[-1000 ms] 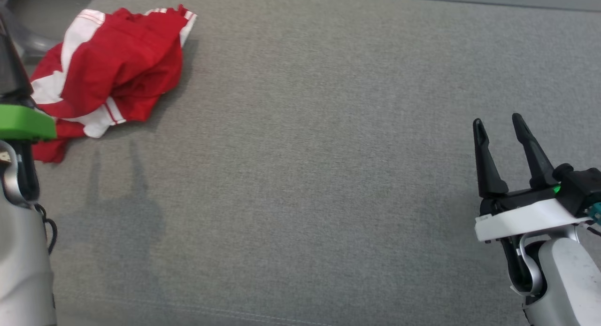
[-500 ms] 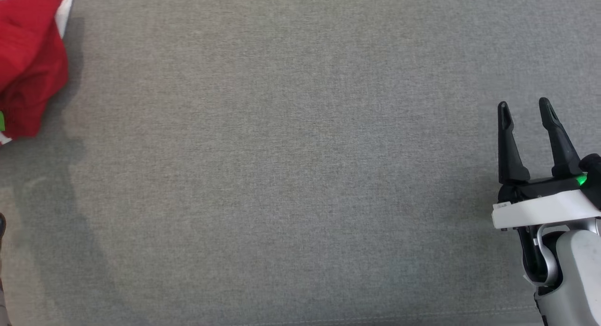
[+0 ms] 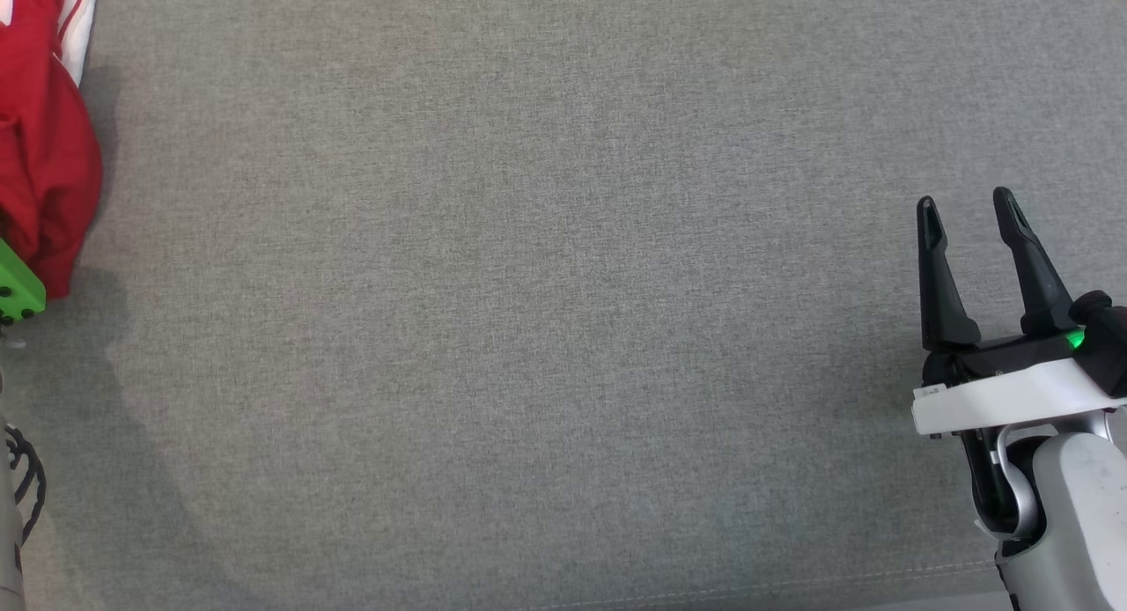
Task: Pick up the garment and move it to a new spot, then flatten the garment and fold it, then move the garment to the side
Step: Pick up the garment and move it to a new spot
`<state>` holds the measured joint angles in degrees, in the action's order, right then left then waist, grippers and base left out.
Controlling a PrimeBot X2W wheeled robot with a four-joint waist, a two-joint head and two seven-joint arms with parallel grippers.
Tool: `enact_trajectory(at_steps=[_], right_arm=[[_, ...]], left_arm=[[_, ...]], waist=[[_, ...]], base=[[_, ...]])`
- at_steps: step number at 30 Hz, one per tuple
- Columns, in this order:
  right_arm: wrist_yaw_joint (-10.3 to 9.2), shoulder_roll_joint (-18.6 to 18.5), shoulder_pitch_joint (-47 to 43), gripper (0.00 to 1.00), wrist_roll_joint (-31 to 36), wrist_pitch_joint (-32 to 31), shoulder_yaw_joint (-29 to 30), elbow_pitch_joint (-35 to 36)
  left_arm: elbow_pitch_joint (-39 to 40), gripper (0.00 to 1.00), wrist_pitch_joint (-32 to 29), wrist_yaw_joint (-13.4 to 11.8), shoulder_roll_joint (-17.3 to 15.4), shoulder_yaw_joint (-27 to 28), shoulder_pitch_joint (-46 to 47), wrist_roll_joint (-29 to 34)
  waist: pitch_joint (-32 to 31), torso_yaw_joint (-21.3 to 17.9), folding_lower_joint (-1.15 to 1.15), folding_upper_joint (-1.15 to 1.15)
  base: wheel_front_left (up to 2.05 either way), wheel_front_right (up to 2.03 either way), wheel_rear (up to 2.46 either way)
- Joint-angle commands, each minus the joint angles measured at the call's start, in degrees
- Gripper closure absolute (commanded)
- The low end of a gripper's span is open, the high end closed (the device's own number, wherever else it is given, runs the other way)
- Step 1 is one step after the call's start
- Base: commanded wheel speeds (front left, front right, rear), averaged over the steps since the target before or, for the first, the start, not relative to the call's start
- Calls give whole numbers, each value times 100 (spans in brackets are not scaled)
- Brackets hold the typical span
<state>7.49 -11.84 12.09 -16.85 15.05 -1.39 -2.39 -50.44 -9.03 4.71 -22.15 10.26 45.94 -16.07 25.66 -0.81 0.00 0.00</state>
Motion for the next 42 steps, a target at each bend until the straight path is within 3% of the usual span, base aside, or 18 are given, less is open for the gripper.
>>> enact_trajectory(at_steps=[1, 14, 23, 30, 34, 42], right_arm=[[0, -23, 37, 0, -1, 20, 6, -14], [0, 173, -95, 0, -6, 20, -23, -136], [0, 351, -250, 0, -57, 20, 11, -242], [0, 520, -337, 0, -67, 19, 1, -334], [0, 621, -378, 0, -52, 20, 7, -360], [0, 753, -399, 0, -109, 20, -127, -468]], left_arm=[[-62, 100, -18, -2, -10, -33, -28, 0], [581, 100, 907, 4, -38, -306, 228, 190], [2030, 100, 1263, -6, 137, -655, 502, 371], [3036, 100, 1150, 121, 389, -1185, 937, 418], [3494, 100, 972, 183, 735, -1631, 1180, 335], [3451, 100, 885, 237, 1348, -2364, 1106, 144]], waist=[[-40, -34, 0, 0], [-567, 44, 0, 0], [-1024, -11, 0, 0], [-1289, -385, 0, 0], [-1388, -700, 0, 0], [-1547, -1413, 0, 0]], base=[[0, 0, 0], [0, 0, 0], [0, 0, 0], [0, 0, 0], [0, 0, 0], [0, 0, 0]])
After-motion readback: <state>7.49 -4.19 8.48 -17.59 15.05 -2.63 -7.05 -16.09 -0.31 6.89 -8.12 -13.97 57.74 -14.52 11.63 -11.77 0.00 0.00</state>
